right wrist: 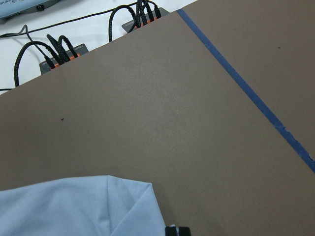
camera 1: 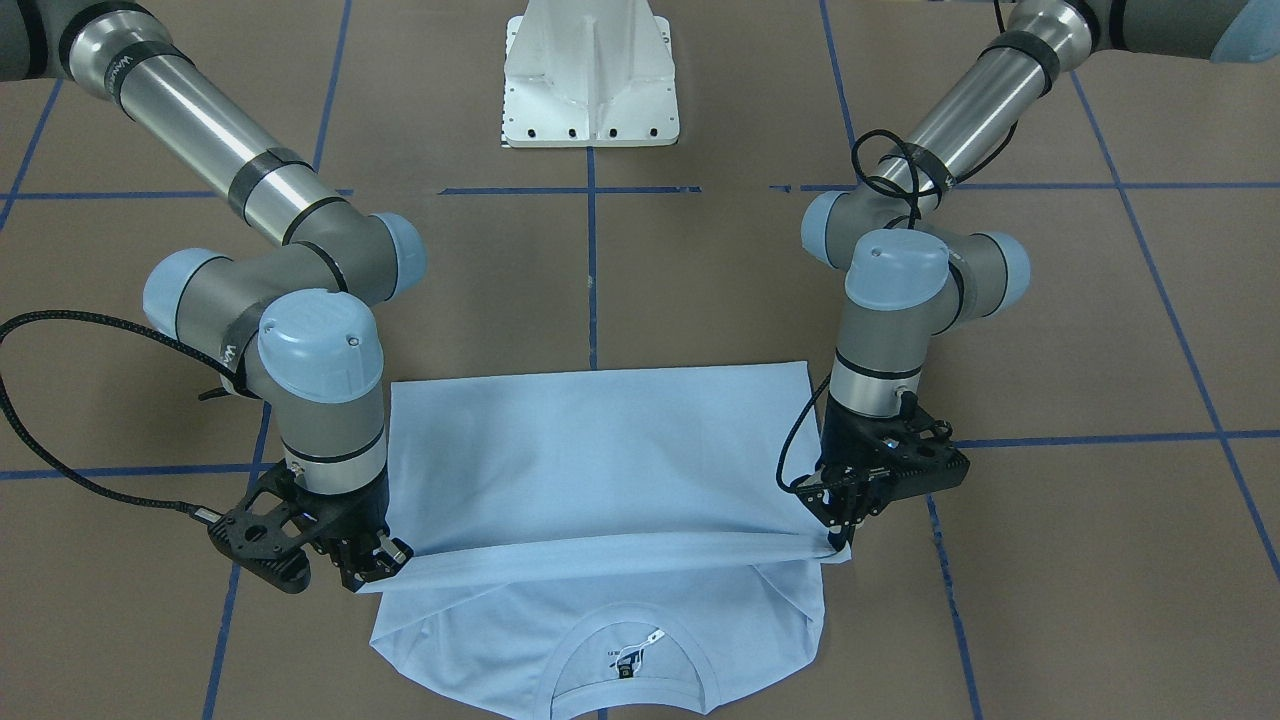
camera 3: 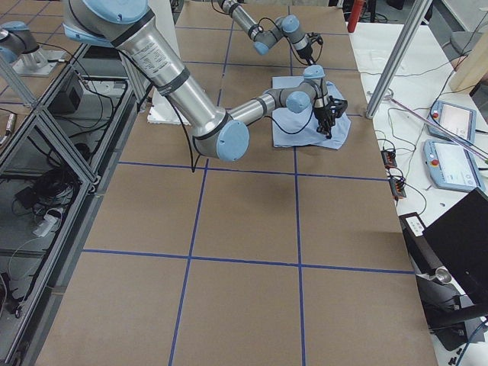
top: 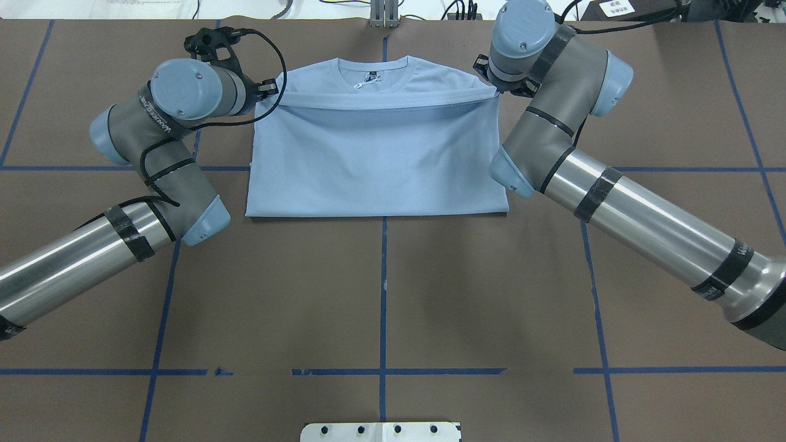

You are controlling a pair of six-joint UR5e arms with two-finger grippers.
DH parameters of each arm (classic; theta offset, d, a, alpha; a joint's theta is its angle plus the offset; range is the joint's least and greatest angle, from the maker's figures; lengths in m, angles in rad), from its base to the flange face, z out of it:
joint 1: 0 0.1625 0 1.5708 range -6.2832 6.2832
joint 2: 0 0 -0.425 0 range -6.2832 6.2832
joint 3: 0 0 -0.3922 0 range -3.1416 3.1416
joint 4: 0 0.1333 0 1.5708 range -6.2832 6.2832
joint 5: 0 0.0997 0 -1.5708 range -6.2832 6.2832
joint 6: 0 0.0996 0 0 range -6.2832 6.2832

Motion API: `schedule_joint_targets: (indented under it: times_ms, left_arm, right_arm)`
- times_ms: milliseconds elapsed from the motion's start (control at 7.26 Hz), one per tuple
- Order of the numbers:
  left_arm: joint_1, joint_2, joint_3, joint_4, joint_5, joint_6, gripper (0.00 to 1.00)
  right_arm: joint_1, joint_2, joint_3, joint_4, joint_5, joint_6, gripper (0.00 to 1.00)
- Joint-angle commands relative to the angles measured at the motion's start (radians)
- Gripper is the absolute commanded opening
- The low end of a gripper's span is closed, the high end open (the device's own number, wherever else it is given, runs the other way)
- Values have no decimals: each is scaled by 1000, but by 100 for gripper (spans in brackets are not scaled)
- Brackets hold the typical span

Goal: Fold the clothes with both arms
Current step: 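Release the hem with both grippers and raise them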

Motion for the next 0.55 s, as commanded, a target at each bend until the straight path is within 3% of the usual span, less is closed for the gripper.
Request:
schedule_joint_targets:
  times_ms: [0,138,276,413]
  left_arm:
    - [-3,-1,19,-3,-1,-1,31]
    - [-3,1,21,-5,-1,-1,32]
    - [-15,2,20,-5,-1,-1,33]
    - [-16,9,16,-6,-4,-1,32]
  right_arm:
    - [-1,4,-68,103,-6,3,35]
    - [-1,10,-59,103,-4,9,59]
    - [2,1,-36,108,-1,7,64]
    - [4,-35,51,93,23,13,70]
